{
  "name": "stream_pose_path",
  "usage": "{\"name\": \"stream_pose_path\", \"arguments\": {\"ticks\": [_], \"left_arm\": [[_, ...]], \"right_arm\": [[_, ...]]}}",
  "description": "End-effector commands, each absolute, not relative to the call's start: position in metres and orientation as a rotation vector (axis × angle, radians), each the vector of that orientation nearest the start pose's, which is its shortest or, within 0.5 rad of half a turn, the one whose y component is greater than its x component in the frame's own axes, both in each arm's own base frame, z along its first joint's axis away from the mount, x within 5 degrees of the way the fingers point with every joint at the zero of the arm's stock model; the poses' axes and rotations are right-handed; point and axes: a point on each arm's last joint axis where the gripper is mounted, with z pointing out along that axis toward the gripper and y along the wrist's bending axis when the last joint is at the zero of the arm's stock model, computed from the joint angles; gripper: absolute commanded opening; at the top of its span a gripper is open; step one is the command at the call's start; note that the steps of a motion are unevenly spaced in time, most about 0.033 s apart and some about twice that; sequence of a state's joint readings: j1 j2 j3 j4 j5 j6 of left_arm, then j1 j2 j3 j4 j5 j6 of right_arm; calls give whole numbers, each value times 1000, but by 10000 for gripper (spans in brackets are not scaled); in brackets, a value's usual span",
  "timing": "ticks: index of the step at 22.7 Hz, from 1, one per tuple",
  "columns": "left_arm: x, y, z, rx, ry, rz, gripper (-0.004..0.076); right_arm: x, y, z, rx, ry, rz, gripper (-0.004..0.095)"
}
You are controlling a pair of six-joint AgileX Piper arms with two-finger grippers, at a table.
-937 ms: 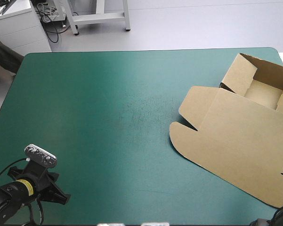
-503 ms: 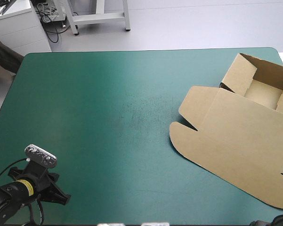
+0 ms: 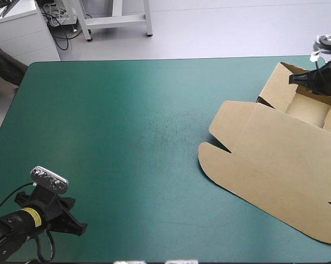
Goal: Fold the box
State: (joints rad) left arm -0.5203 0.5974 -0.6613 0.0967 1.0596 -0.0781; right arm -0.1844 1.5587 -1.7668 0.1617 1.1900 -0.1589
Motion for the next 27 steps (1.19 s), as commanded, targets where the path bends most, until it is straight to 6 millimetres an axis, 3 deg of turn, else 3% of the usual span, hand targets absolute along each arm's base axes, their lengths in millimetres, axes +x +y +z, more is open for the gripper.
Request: {"name": "stream_pose_path", "arguments": {"ticks": [1, 4, 8, 10, 12, 17, 27], "left_arm": [[86, -42, 313, 543, 2318, -174, -32], [87, -43, 315, 497, 2312, -206, -32], [88, -43, 315, 487, 2308, -212, -32], [88, -44, 316, 484, 2297, -223, -32], [88, -45, 316, 480, 2291, -236, -32], [88, -45, 316, 480, 2289, -237, -32], [84, -42, 311, 493, 2369, -205, -32]], "right_arm": [[298, -18, 463, -51, 2332, 78, -17], [274, 11, 477, -162, 2324, 128, -17], [232, 32, 501, -267, 2232, 166, -17], [209, 37, 502, -287, 2198, 184, -17], [186, 36, 493, -293, 2189, 189, -17], [135, 27, 435, -274, 2211, 158, -17], [83, 20, 349, -276, 2253, 155, -18]]}}
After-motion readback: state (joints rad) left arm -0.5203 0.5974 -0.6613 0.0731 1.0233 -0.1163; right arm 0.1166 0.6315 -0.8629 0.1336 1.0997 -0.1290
